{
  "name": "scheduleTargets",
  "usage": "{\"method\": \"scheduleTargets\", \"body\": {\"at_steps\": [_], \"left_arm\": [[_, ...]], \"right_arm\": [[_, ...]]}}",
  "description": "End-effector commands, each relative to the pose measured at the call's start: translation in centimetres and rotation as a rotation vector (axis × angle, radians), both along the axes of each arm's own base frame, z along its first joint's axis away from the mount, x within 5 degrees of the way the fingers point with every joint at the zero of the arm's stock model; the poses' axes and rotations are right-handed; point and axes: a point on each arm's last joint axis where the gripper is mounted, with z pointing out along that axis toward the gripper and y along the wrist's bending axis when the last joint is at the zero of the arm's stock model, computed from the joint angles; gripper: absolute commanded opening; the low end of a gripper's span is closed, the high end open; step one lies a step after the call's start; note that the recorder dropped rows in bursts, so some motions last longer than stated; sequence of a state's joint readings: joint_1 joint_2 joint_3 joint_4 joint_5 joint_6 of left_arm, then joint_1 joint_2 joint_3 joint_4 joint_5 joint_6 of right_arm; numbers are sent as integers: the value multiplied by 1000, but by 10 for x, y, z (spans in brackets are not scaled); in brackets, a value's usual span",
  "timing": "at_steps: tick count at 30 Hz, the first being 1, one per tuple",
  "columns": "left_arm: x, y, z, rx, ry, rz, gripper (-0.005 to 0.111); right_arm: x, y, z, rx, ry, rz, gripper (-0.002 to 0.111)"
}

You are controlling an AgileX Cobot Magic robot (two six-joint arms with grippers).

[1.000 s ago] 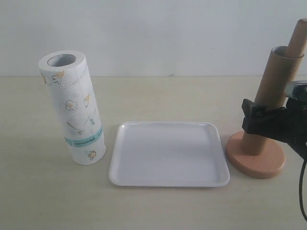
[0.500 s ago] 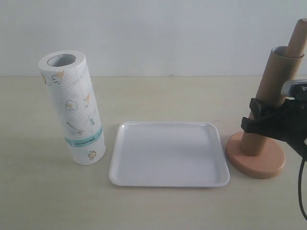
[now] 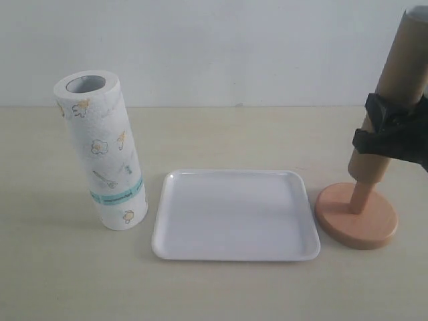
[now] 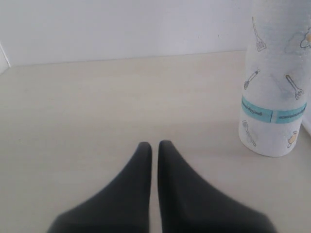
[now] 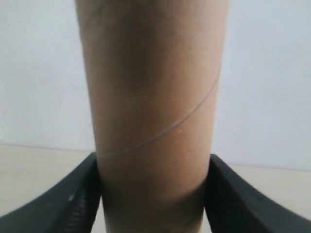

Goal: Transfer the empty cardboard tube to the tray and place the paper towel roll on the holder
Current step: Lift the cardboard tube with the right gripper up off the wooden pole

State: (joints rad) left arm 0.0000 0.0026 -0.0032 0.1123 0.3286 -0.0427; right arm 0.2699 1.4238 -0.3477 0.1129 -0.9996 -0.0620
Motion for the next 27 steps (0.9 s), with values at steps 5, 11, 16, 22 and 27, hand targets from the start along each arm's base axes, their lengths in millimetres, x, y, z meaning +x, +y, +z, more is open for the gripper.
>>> {"method": "scheduleTargets", "body": {"at_steps": [5, 11, 16, 22, 27], "left_arm": [[0, 0, 0, -12, -13, -1, 4], [0, 0, 0, -12, -13, -1, 4], [0, 0, 0, -12, -13, -1, 4], [0, 0, 0, -12, -13, -1, 4], [0, 0, 0, -12, -13, -1, 4]], "right_arm": [[-25, -8, 53, 41, -196, -9, 0], [-43, -13, 81, 77, -321, -11, 0], [-54, -16, 102, 102, -410, -10, 0], [-66, -19, 126, 127, -499, -7, 0], [-77, -21, 152, 137, -542, 3, 0]]}}
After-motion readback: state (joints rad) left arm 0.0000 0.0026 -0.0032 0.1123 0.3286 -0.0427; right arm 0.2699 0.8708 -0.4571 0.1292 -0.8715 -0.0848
